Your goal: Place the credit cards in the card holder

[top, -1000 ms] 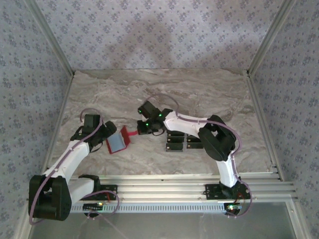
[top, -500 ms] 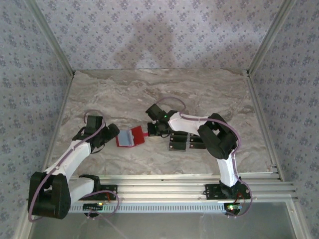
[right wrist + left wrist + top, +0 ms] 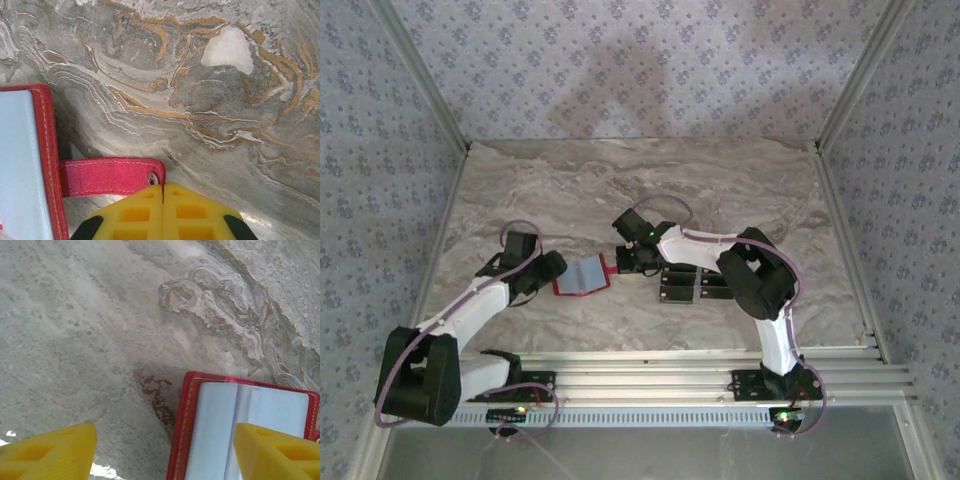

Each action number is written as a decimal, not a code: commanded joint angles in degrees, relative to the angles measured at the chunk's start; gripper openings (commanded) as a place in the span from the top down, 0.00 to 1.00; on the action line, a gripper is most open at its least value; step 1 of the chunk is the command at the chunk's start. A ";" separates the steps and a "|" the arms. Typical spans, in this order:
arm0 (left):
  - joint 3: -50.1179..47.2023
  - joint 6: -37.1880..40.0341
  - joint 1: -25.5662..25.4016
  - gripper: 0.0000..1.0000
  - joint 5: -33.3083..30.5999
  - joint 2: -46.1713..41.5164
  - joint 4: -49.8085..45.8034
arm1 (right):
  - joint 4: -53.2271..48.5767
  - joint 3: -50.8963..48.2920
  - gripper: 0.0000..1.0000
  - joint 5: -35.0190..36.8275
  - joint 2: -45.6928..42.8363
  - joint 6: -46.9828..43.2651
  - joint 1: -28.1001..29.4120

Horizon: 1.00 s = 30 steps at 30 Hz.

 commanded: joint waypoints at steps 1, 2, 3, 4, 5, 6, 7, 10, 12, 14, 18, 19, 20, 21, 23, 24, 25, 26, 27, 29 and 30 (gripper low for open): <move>-0.22 -1.02 -0.64 0.34 0.95 0.58 2.83 | -1.07 -0.30 1.00 1.21 -0.30 0.07 0.09; -0.23 -1.18 -0.74 0.35 1.13 0.73 3.35 | -1.09 -0.30 1.00 1.15 -0.22 0.09 0.12; -0.31 -1.48 -0.83 0.35 1.40 0.98 4.10 | -1.01 -0.29 1.00 1.14 -0.17 0.09 0.18; -0.33 -1.77 -0.96 0.35 1.61 1.21 4.73 | -0.97 -0.31 1.00 1.15 -0.13 0.06 0.11; -0.23 -2.02 -1.08 0.35 1.76 1.55 5.21 | -1.01 -0.28 1.00 1.15 -0.13 0.09 0.11; -0.11 -2.21 -1.24 0.35 1.91 1.88 5.58 | -0.88 -0.26 1.00 1.14 -0.06 0.09 0.23; -0.09 -2.35 -1.42 0.35 2.13 2.35 6.02 | -0.87 -0.39 1.00 1.03 -0.04 0.04 0.21; 0.62 -2.65 -2.13 0.33 2.32 4.01 6.73 | -0.63 -0.38 1.00 0.97 0.09 0.09 0.26; 1.01 -2.99 -2.70 0.32 2.55 4.83 7.43 | -0.61 -0.30 1.00 0.91 0.16 0.06 0.36; 1.18 -3.68 -3.30 0.32 3.65 5.00 9.39 | -0.55 -0.20 1.00 0.82 0.23 0.12 0.41; 0.58 -6.48 -5.22 0.30 5.51 2.69 15.98 | -0.59 -0.17 1.00 0.95 0.39 0.02 0.38; 0.48 -6.83 -5.84 0.29 5.89 2.03 17.78 | -0.60 -0.22 1.00 0.97 0.40 0.08 0.38; 0.61 -6.98 -6.32 0.28 6.25 1.52 19.05 | -0.56 -0.29 1.00 0.97 0.40 0.09 0.42; 0.82 -7.01 -6.53 0.28 6.39 1.17 19.43 | -0.52 -0.30 1.00 0.97 0.40 0.08 0.44; 1.30 -6.52 -6.63 0.27 5.57 0.70 18.16 | -0.53 -0.28 1.00 0.89 0.40 0.09 0.39; 1.47 -6.02 -6.63 0.27 4.69 0.49 16.83 | -0.49 -0.31 1.00 0.82 0.40 0.09 0.45; 1.62 -5.31 -6.63 0.26 3.38 0.32 15.11 | -0.48 -0.29 1.00 0.80 0.40 0.06 0.45; 1.50 -4.55 -6.63 0.25 2.47 0.21 13.95 | -0.48 -0.24 1.00 0.80 0.40 0.09 0.42; 1.22 -4.06 -6.54 0.25 1.87 0.13 13.38 | -0.43 -0.29 1.00 0.78 0.40 0.09 0.39; 0.37 -3.47 -6.54 0.24 0.60 -0.09 12.48 | -0.43 -0.30 1.00 0.70 0.40 0.08 0.43; -0.11 -3.44 -6.54 0.24 0.15 -0.26 12.47 | -0.35 -0.23 1.00 0.71 0.40 0.06 0.41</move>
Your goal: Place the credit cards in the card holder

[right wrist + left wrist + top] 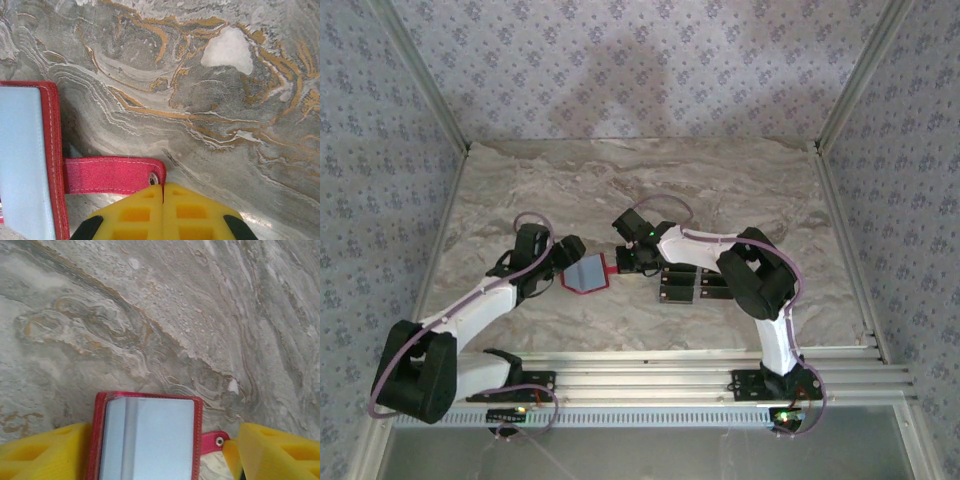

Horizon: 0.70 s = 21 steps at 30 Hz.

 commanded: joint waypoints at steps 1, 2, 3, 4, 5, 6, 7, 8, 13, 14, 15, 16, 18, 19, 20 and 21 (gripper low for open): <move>-0.74 1.72 0.02 0.24 -2.82 -1.32 -1.78 | -0.42 -0.23 1.00 0.71 0.51 0.09 0.36; -1.30 1.66 0.02 0.23 -2.90 -1.46 -1.23 | -0.47 -0.26 1.00 0.71 0.49 0.06 0.29; -1.72 1.60 0.02 0.23 -2.93 -1.54 -0.92 | -0.44 -0.28 1.00 0.69 0.47 0.09 0.25; -1.93 1.46 0.02 0.23 -2.82 -1.54 -0.66 | -0.52 -0.25 1.00 0.64 0.42 0.09 0.26; -2.04 1.41 0.02 0.23 -2.65 -1.54 -0.37 | -0.54 -0.39 1.00 0.63 0.31 0.09 0.22; -2.05 1.29 0.02 0.24 -2.52 -1.61 -0.07 | -0.50 -0.41 1.00 0.55 0.16 0.03 0.26; -2.04 1.12 0.02 0.24 -2.26 -1.69 0.17 | -0.58 -0.42 1.00 0.40 -0.04 0.09 0.25; -1.96 1.01 0.02 0.23 -1.99 -1.83 0.50 | -0.51 -0.48 0.99 0.16 -0.29 0.09 0.23; -1.09 0.89 -0.07 0.23 -1.16 -2.09 0.58 | -0.21 -0.26 0.76 -1.19 -2.43 0.04 0.27; -1.08 0.69 -0.07 0.24 -1.06 -2.09 0.71 | -0.09 -0.06 0.73 -1.46 -3.05 0.08 0.27; -1.00 0.55 -0.07 0.24 -0.93 -2.15 0.83 | -0.11 0.04 0.72 -1.72 -3.53 0.07 0.29; -1.00 0.46 -0.09 0.24 -0.72 -2.22 1.04 | -0.12 0.20 0.70 -1.97 -4.26 0.07 0.37; -0.90 0.13 -0.10 0.24 -0.52 -2.24 1.36 | -0.09 0.43 0.69 -2.32 -5.51 0.07 0.35; -0.90 -0.02 -0.16 0.24 -0.45 -2.33 1.51 | -0.01 0.46 0.69 -2.53 -6.16 0.07 0.36; -0.82 -0.17 -0.16 0.24 -0.40 -2.33 1.63 | 0.04 0.48 0.69 -2.73 -6.87 0.03 0.40; -0.75 -0.26 -0.16 0.24 -0.23 -2.31 1.63 | 0.09 0.35 0.69 -2.81 -7.44 0.06 0.44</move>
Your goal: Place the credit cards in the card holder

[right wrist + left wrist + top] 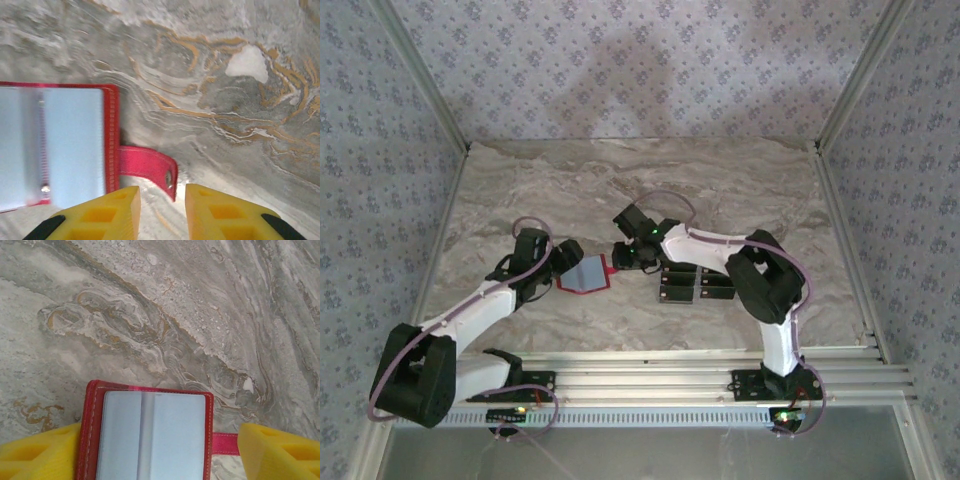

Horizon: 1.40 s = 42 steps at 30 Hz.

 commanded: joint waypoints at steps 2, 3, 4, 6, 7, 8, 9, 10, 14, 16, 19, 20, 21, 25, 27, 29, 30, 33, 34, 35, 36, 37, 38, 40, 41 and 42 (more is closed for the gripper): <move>1.50 -0.68 -0.23 0.24 1.02 -1.17 1.32 | 0.32 0.03 0.68 -1.34 -4.83 -0.09 0.46; 1.62 -0.87 -0.23 0.24 1.10 -1.09 1.41 | 0.69 -0.16 0.69 -1.55 -5.34 -0.06 0.51; 1.68 -0.88 -0.29 0.24 1.22 -1.09 1.55 | 1.34 -0.42 0.69 -2.07 -5.76 0.05 0.67; 2.02 -0.88 -0.40 0.24 1.24 -0.91 1.49 | 2.42 -0.53 0.71 -3.52 -6.06 0.51 0.92; 2.25 -0.94 -0.49 0.24 1.29 -0.83 1.50 | 3.20 -0.48 0.74 -4.23 -5.99 0.77 1.13; 2.33 -0.95 -0.58 0.24 1.30 -0.78 1.50 | 4.07 -0.51 0.77 -5.00 -5.74 1.05 1.44; 2.42 -0.97 -0.66 0.24 1.21 -0.73 1.59 | 4.60 -0.40 0.78 -5.57 -5.27 1.37 1.76; 2.51 -1.07 -0.67 0.24 1.29 -0.75 1.64 | 5.33 -0.14 0.81 -6.44 -4.45 1.80 1.99; 2.94 -1.76 -0.97 0.24 1.20 -0.56 2.10 | 9.46 -0.11 0.93 -9.97 -0.49 4.25 2.59; 3.43 -2.19 -1.25 0.24 1.11 -0.32 2.42 | 11.97 -0.71 0.96 -10.96 1.50 5.60 2.78; 4.64 -2.87 -2.46 0.24 0.85 0.54 3.06 | 15.88 -2.30 0.99 -12.57 4.12 7.81 2.55; 5.18 -3.06 -3.03 0.24 0.77 1.03 3.32 | 17.01 -2.96 1.00 -12.77 4.83 8.49 2.39; 5.67 -3.21 -3.55 0.24 0.69 1.53 3.58 | 17.99 -3.55 1.00 -13.08 5.34 9.06 2.21; 7.35 -3.84 -5.27 0.24 0.73 3.60 4.69 | 21.17 -5.52 1.00 -14.22 7.24 11.05 1.45; 7.61 -3.60 -5.32 0.24 0.42 3.79 4.12 | 21.53 -6.09 1.00 -14.24 7.56 11.41 1.16; 7.94 -2.42 -5.30 0.24 -1.68 3.11 1.45 | 21.59 -6.69 1.00 -14.24 7.58 11.54 0.95; 7.96 -1.81 -5.24 0.24 -2.80 2.67 -0.05 | 21.61 -6.87 1.00 -14.25 7.65 11.50 0.88; 7.42 -0.04 -4.85 0.23 -5.17 1.49 -3.37 | 21.63 -7.25 1.00 -14.24 7.78 11.56 0.56; 6.98 0.40 -4.65 0.23 -5.50 1.22 -4.00 | 21.47 -7.29 1.00 -14.24 7.89 11.61 0.45; 6.50 0.58 -4.46 0.23 -5.81 1.12 -4.35 | 21.30 -7.34 1.00 -14.24 7.94 11.69 0.40; 6.19 0.61 -4.24 0.23 -5.96 0.98 -4.67 | 21.34 -7.34 1.00 -14.24 8.07 11.67 0.43; 5.67 0.71 -4.03 0.23 -6.01 0.81 -4.74 | 21.23 -7.34 1.00 -14.25 8.12 11.71 0.31; 5.18 0.75 -4.00 0.23 -6.34 0.60 -4.86 | 21.12 -7.34 1.00 -14.24 8.24 11.70 0.25; 4.72 0.84 -3.97 0.23 -7.16 -0.02 -5.72 | 20.93 -7.43 1.00 -14.15 8.27 11.72 0.11; 4.47 0.96 -4.00 0.23 -7.52 -0.39 -6.26 | 20.85 -7.51 1.00 -14.15 8.27 11.72 0.03; 4.23 0.89 -3.96 0.23 -7.89 -0.76 -6.64 | 20.84 -7.56 1.00 -14.16 8.27 11.62 0.07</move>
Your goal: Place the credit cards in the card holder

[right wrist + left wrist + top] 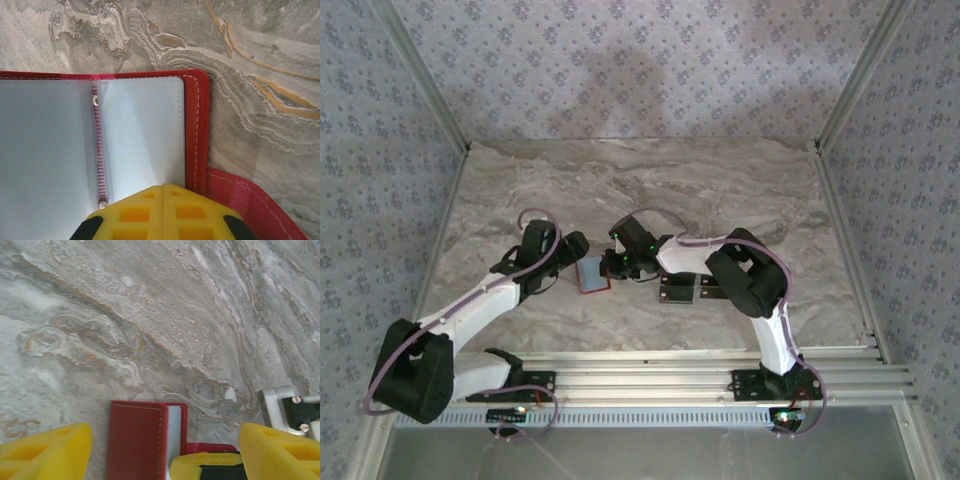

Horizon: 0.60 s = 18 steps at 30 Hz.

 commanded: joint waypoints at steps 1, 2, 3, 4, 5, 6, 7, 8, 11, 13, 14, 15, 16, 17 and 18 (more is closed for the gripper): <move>-1.38 1.29 0.13 0.23 -2.53 -2.14 -2.94 | -1.53 -1.12 1.00 0.42 1.75 0.78 -0.55; -1.56 1.35 0.17 0.23 -2.99 -2.61 -3.51 | -1.54 -1.11 1.00 0.32 1.75 0.74 -0.55; -1.66 1.41 0.13 0.24 -3.32 -3.02 -4.03 | -1.54 -1.11 1.00 0.32 1.73 0.75 -0.63; -1.59 1.52 0.18 0.24 -3.69 -3.34 -4.83 | -1.54 -1.03 1.00 0.32 1.75 0.79 -0.61; -1.49 1.83 0.13 0.25 -4.03 -3.43 -5.96 | -1.60 -1.02 1.00 0.32 1.75 0.74 -0.64; -1.18 2.15 0.14 0.25 -4.36 -3.35 -6.84 | -1.68 -0.94 1.00 0.39 1.77 0.79 -0.63; -1.14 2.69 0.13 0.26 -4.45 -3.28 -7.89 | -1.73 -0.93 1.00 0.38 1.75 0.73 -0.65; -1.21 2.99 0.13 0.27 -4.59 -3.17 -8.51 | -1.86 -0.93 1.00 0.40 1.75 0.64 -0.68; -2.05 3.09 0.13 0.31 -5.03 -3.50 -9.39 | -1.89 -0.93 1.00 0.50 1.75 0.72 -0.74; -2.63 2.95 0.13 0.35 -5.17 -3.78 -9.44 | -1.94 -1.00 1.00 0.59 1.83 0.64 -0.82; -2.94 2.83 0.13 0.37 -5.24 -3.94 -9.48 | -1.98 -1.02 1.00 0.58 1.84 0.65 -0.91; -3.14 2.77 0.13 0.39 -5.33 -4.11 -9.50 | -1.98 -1.04 1.00 0.58 1.84 0.66 -0.93; -3.40 2.60 0.13 0.40 -5.51 -4.37 -9.66 | -2.06 -1.02 1.00 0.58 1.84 0.70 -0.90; -3.64 2.59 0.13 0.42 -5.59 -4.72 -9.66 | -2.13 -1.02 1.00 0.58 1.84 0.63 -0.91; -3.86 2.50 0.14 0.42 -5.75 -5.04 -9.61 | -2.14 -1.02 1.00 0.60 1.84 0.55 -0.96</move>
